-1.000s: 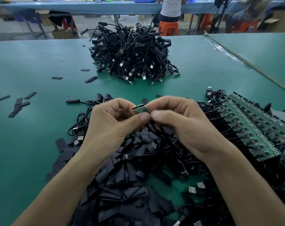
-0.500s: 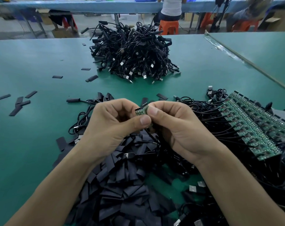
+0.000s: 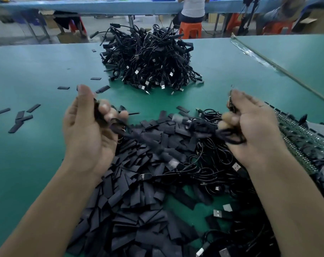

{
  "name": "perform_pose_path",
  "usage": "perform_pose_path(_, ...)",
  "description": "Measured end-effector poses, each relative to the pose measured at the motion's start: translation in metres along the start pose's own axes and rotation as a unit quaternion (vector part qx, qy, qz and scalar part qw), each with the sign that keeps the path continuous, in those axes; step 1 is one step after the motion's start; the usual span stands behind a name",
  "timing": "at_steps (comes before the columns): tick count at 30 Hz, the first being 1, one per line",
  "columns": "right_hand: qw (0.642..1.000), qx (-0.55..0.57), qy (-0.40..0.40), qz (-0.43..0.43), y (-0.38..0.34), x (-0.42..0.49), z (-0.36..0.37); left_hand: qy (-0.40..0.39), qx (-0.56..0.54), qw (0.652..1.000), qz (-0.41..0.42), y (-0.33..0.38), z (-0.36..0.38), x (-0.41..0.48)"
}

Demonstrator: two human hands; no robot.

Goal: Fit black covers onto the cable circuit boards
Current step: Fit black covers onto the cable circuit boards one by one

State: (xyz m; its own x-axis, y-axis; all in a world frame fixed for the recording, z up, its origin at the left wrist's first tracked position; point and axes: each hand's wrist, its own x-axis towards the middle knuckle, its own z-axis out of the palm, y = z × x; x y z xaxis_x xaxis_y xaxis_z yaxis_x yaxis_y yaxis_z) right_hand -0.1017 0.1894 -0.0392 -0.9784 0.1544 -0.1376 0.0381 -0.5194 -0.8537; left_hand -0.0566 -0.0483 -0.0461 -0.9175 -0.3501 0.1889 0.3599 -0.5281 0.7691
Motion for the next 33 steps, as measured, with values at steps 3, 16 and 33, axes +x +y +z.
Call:
perform_pose_path(3,0.962,-0.267,0.001,-0.067,0.005,0.0,-0.002,0.027,0.092,0.995,0.001,-0.006,-0.001,0.0)
perform_pose_path(16,0.568,-0.781,-0.201,-0.164,0.045,-0.028,0.016,-0.063,0.39,0.918,-0.003,-0.032,-0.011,0.002)
perform_pose_path(33,0.859,-0.416,-0.259,-0.147,0.043,-0.016,0.014,-0.086,0.414,0.906,-0.008,-0.031,-0.006,-0.006)
